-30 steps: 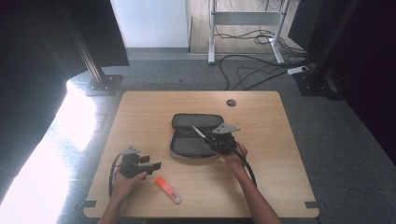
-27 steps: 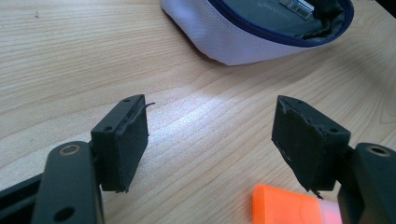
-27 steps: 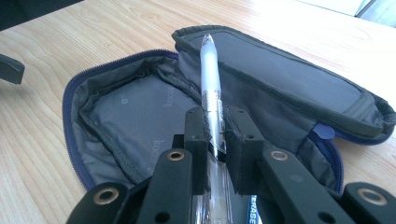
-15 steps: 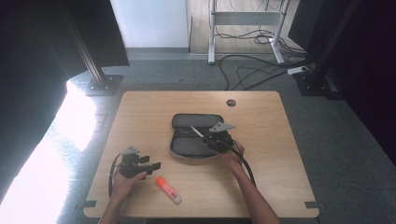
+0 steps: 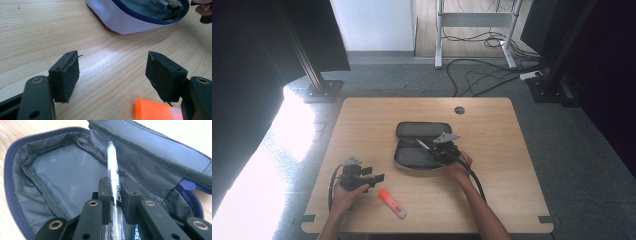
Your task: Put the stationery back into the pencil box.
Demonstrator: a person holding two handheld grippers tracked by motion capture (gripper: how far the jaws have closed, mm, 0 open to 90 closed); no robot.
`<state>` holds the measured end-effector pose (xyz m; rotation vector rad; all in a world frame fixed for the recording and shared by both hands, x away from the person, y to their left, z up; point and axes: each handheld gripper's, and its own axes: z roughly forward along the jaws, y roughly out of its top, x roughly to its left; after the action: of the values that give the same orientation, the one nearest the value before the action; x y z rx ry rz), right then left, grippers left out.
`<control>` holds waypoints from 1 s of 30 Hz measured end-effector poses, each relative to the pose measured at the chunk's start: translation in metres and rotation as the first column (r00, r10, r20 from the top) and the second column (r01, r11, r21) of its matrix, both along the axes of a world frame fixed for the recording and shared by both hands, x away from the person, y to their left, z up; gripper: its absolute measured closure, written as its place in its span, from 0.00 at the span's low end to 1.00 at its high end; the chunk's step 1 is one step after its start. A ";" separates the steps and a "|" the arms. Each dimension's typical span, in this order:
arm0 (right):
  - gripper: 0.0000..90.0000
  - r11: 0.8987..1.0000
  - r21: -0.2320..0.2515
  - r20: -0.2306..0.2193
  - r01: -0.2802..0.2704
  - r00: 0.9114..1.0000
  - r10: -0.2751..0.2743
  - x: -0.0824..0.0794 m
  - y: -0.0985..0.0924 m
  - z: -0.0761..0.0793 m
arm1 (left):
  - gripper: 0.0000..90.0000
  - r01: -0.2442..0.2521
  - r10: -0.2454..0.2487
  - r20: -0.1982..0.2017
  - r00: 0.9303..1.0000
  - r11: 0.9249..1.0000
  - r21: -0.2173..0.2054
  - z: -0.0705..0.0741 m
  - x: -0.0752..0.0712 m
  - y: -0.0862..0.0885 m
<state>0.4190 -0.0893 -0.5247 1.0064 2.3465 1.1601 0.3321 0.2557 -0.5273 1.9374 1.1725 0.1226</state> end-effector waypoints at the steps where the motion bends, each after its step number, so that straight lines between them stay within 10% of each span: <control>1: 0.87 1.000 -0.004 0.002 -0.002 1.000 0.002 0.000 0.001 -0.001 | 0.31 -0.001 0.001 0.000 1.000 1.000 -0.001 0.000 0.000 0.000; 14: 0.70 1.000 0.021 0.003 0.004 1.000 -0.004 -0.004 0.000 0.002 | 0.31 -0.002 0.002 -0.002 1.000 1.000 0.001 0.000 0.000 0.000; 30: 0.54 0.985 0.168 0.004 0.025 1.000 -0.026 -0.026 -0.008 0.016 | 0.31 -0.002 0.002 0.004 1.000 1.000 0.003 0.000 0.000 -0.001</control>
<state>0.3928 -0.0975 -0.5091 1.0830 2.2541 1.3675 0.3318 0.2549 -0.5271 1.9381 1.1725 0.1290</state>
